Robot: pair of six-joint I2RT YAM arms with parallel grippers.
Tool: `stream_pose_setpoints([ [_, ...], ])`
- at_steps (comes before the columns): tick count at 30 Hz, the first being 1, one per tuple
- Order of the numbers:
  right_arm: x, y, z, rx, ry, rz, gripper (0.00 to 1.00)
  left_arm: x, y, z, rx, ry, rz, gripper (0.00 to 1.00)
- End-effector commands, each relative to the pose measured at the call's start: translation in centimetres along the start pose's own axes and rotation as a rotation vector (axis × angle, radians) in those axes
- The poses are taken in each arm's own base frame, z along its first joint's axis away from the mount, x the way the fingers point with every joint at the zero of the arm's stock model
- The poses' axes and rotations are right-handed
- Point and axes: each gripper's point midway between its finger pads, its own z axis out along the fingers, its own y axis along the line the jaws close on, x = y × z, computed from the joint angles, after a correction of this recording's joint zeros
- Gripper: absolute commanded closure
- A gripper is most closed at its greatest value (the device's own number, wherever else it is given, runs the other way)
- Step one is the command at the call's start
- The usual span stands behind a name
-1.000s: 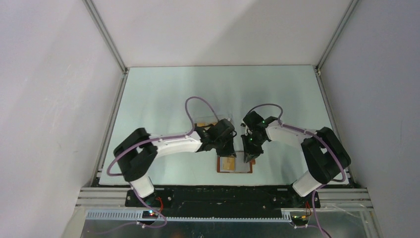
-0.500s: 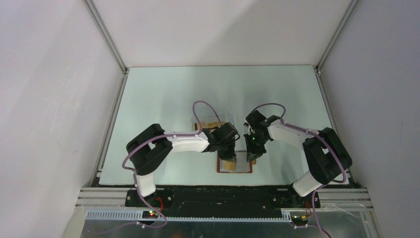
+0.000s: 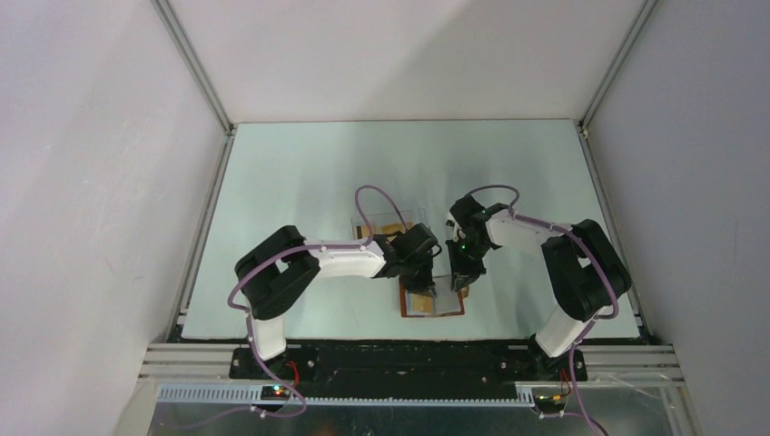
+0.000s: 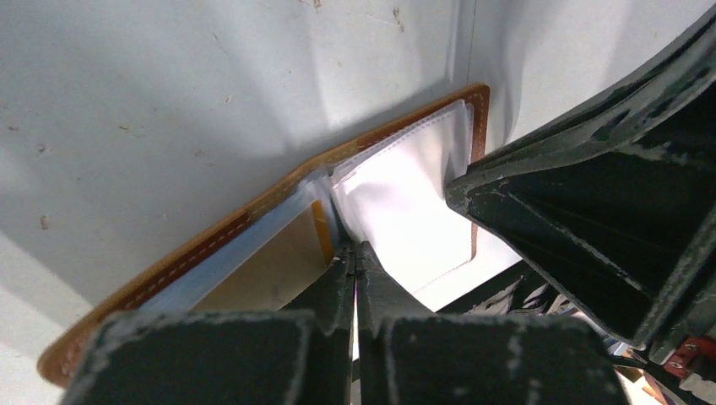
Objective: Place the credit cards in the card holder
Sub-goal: Adjust the card holder at the center of the board.
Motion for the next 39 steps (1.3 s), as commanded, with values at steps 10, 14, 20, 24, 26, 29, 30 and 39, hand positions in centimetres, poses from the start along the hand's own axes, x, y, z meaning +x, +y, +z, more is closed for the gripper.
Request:
stream_pose_setpoints([
  [10, -2.2, 3.4, -9.5, -0.189, -0.281, -0.095, 0.44, -4.7, 0.8, -5.2, 0.072, -0.173, 0.151, 0.61],
  [14, 0.4, 4.3, -9.5, -0.268, -0.225, -0.055, 0.31, -6.2, 2.2, -5.6, 0.062, -0.183, 0.143, 0.55],
  [20, 4.7, 5.1, -7.7, -0.315, -0.103, -0.001, 0.14, -7.3, 4.5, -4.9, -0.041, -0.162, 0.162, 0.52],
  [24, 7.1, 5.9, -6.1, -0.334, -0.015, 0.002, 0.1, -6.8, 5.3, -3.8, -0.084, -0.102, 0.158, 0.51],
  [26, 7.7, 6.0, -5.2, -0.345, 0.021, 0.023, 0.09, -6.7, 5.5, -3.6, -0.095, -0.086, 0.149, 0.51],
  [29, 7.6, 6.3, -4.1, -0.358, 0.054, 0.048, 0.08, -6.4, 5.7, -3.2, -0.104, -0.068, 0.131, 0.51],
  [30, 7.6, 6.1, -3.5, -0.349, 0.075, 0.066, 0.07, -6.2, 5.7, -3.1, -0.099, -0.058, 0.121, 0.51],
  [39, 2.6, 5.5, -0.7, -0.361, -0.002, 0.196, 0.05, -2.3, 4.9, -3.0, -0.08, 0.015, 0.052, 0.52],
])
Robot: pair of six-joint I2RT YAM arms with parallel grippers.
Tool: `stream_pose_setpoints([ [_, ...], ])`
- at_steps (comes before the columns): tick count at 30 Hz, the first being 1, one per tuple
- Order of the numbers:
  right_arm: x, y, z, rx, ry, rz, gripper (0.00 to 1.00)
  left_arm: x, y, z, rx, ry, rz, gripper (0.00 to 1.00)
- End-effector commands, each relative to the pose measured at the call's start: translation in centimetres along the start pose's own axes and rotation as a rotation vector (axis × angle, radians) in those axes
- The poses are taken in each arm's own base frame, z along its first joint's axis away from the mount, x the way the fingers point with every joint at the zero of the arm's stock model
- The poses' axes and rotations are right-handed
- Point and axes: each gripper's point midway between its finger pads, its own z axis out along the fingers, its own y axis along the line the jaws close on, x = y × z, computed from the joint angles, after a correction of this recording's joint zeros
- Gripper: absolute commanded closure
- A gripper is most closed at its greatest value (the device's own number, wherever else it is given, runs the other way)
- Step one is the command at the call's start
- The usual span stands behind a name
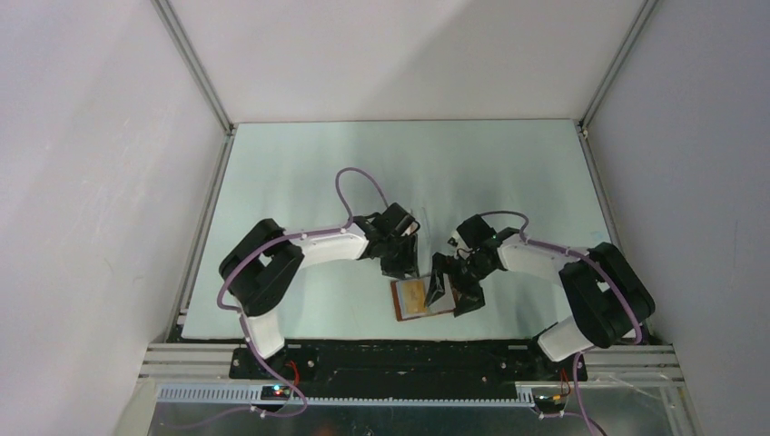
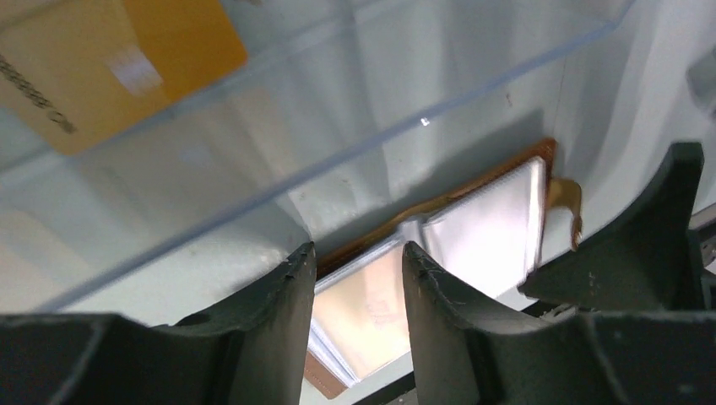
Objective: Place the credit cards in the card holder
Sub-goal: Adjust the card holder at the center of the board.
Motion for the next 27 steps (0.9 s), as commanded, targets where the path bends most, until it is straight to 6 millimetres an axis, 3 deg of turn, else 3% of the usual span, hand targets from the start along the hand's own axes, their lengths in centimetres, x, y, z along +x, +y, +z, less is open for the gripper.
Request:
stream_pose_setpoints([
  [1, -3.9, 1.0, -0.2, -0.073, -0.119, 0.034, 0.05, 3.0, -0.9, -0.5, 0.008, 0.059, -0.037, 0.52],
  [6, -7.3, 1.7, -1.6, -0.128, -0.187, 0.058, 0.06, 5.2, -1.8, -0.7, 0.013, 0.09, -0.079, 0.53],
  [15, -9.8, 3.3, -2.6, -0.154, -0.211, 0.023, 0.06, 6.8, -4.8, -1.5, 0.074, 0.115, -0.079, 0.53],
  [21, -9.4, 1.8, -4.4, -0.04, -0.258, -0.027, 0.05, 5.9, -3.6, -2.4, 0.053, 0.048, -0.066, 0.52],
  [27, -9.3, 0.9, -6.8, 0.055, -0.327, -0.077, 0.04, 2.4, -2.8, -6.4, 0.1, -0.111, -0.045, 0.41],
])
